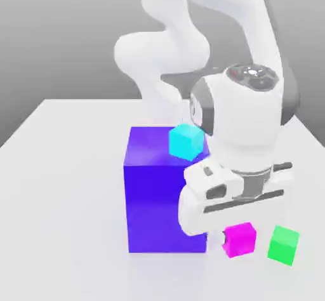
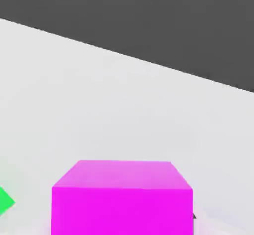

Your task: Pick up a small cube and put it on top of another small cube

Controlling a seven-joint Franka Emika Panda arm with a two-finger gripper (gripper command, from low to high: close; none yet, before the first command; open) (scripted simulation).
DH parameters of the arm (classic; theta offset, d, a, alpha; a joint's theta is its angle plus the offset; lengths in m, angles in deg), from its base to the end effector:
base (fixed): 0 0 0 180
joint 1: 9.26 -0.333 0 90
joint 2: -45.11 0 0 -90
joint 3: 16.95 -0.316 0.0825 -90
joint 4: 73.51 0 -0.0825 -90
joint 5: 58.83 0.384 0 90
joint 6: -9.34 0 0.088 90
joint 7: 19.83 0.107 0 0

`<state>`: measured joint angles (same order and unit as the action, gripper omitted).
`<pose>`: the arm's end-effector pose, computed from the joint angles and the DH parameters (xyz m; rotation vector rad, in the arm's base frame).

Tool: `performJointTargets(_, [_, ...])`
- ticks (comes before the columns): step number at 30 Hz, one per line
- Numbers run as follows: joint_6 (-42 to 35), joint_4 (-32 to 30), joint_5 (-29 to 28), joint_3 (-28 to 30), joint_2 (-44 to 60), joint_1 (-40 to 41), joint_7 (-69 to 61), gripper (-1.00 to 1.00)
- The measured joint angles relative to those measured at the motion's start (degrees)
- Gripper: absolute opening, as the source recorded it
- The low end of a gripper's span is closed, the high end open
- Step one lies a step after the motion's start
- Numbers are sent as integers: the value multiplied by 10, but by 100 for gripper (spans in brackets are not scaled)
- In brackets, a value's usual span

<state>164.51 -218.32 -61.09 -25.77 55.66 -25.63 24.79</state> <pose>0.4164 0.2000 0.2077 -3.0959 0.4772 0.0112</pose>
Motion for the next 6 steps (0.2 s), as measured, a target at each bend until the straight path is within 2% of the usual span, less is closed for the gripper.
performJointTargets(1, [24,-1,-24,-3,23,-31,18,100])
performJointTargets(6, [24,-1,-24,-3,23,-31,18,100])
